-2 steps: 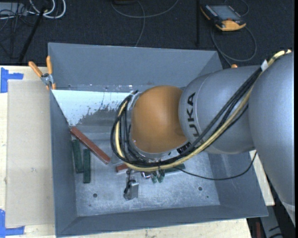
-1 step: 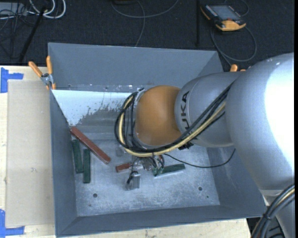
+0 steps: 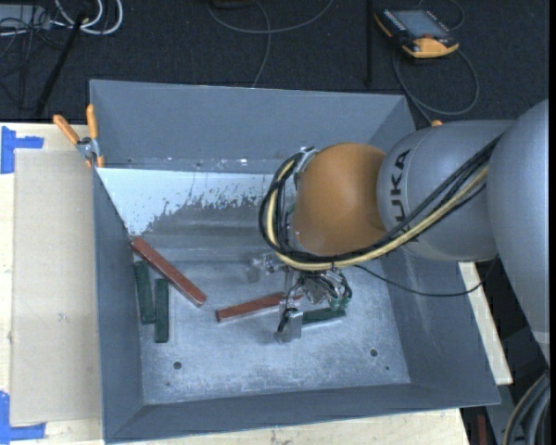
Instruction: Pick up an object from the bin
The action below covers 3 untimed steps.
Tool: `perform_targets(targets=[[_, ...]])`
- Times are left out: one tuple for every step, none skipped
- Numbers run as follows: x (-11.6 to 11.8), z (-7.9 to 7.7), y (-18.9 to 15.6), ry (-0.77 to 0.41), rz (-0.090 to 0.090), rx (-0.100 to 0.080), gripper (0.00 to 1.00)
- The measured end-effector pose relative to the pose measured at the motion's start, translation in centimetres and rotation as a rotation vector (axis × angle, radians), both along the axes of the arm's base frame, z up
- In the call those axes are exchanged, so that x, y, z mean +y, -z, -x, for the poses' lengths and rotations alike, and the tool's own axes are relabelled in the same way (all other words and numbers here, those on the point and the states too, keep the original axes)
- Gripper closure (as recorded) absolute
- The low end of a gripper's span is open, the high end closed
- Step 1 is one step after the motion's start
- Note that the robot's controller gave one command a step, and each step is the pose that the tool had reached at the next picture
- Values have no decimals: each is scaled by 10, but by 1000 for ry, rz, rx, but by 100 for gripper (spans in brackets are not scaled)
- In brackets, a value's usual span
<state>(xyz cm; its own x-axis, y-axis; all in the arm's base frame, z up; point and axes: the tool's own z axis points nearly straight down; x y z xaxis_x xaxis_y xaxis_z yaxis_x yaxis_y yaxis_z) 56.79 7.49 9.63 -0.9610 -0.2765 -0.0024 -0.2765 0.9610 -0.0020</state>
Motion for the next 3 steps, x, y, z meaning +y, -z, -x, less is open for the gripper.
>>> perform_targets(targets=[[11,-26,28,-12,-2,1,0],[11,-26,27,-9,-2,3,100],[31,-56,-108,-426,-1,-6,100]])
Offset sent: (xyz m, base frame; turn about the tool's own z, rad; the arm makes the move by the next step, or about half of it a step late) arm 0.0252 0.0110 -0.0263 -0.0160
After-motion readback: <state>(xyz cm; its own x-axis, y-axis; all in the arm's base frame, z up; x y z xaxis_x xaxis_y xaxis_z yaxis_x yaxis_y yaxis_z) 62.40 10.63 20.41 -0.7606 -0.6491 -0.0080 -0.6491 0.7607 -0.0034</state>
